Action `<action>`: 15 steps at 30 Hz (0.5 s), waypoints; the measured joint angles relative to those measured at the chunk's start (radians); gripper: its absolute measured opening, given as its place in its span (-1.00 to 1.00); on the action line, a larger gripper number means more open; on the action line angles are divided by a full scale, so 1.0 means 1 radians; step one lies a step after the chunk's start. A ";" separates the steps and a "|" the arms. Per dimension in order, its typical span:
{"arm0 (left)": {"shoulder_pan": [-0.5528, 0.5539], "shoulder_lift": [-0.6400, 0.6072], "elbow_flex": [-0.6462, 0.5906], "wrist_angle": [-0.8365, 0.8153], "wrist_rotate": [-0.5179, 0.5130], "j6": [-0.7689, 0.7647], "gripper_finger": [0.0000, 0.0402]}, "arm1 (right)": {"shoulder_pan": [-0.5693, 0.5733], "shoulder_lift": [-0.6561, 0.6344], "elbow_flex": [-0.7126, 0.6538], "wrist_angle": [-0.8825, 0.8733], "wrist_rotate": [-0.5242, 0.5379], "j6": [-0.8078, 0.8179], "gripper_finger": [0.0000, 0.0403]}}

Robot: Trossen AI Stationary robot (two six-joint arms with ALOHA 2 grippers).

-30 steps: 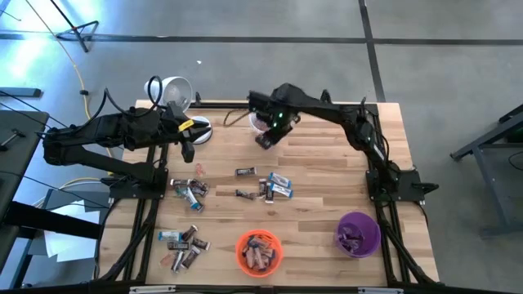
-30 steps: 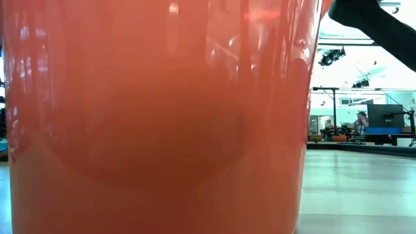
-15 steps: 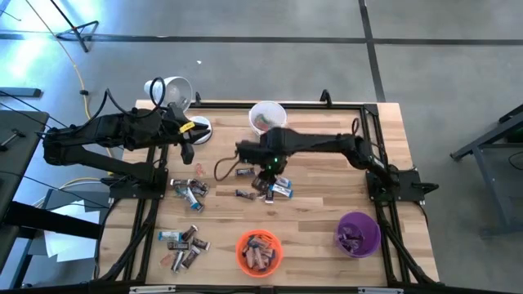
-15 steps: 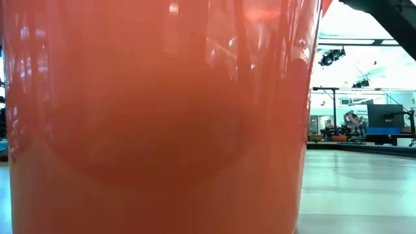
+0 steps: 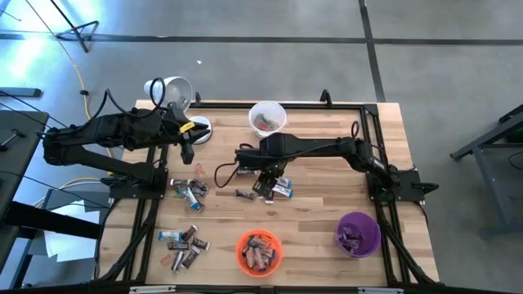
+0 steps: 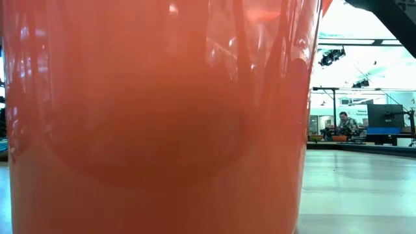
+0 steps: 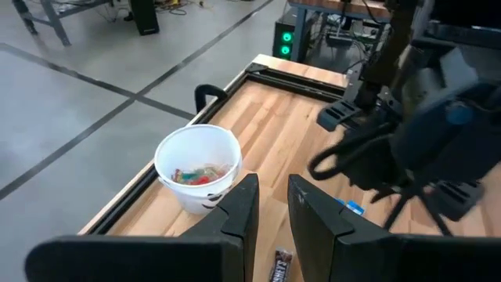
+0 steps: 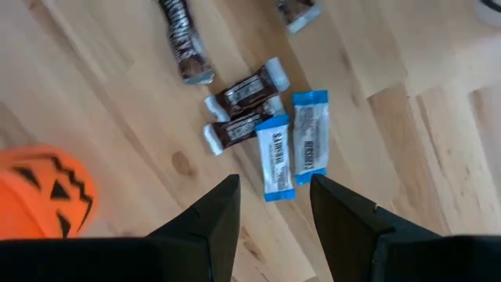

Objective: Organize candy in baskets
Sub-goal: Put the white chocolate bar into the orange bucket

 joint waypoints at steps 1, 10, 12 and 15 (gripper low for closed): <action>0.000 0.000 0.000 0.000 -0.013 0.000 -0.72 | 0.000 0.000 0.000 0.000 -0.009 -0.010 -0.26; 0.000 0.000 0.000 0.018 -0.104 -0.079 -0.72 | -0.004 -0.051 -0.084 0.004 0.002 -0.133 -0.26; 0.000 0.000 0.000 0.022 -0.104 -0.098 -0.72 | -0.008 -0.105 -0.169 -0.003 0.001 -0.132 -0.26; 0.000 0.000 0.000 0.054 -0.113 -0.103 -0.72 | -0.014 -0.183 -0.300 0.004 0.002 -0.111 -0.26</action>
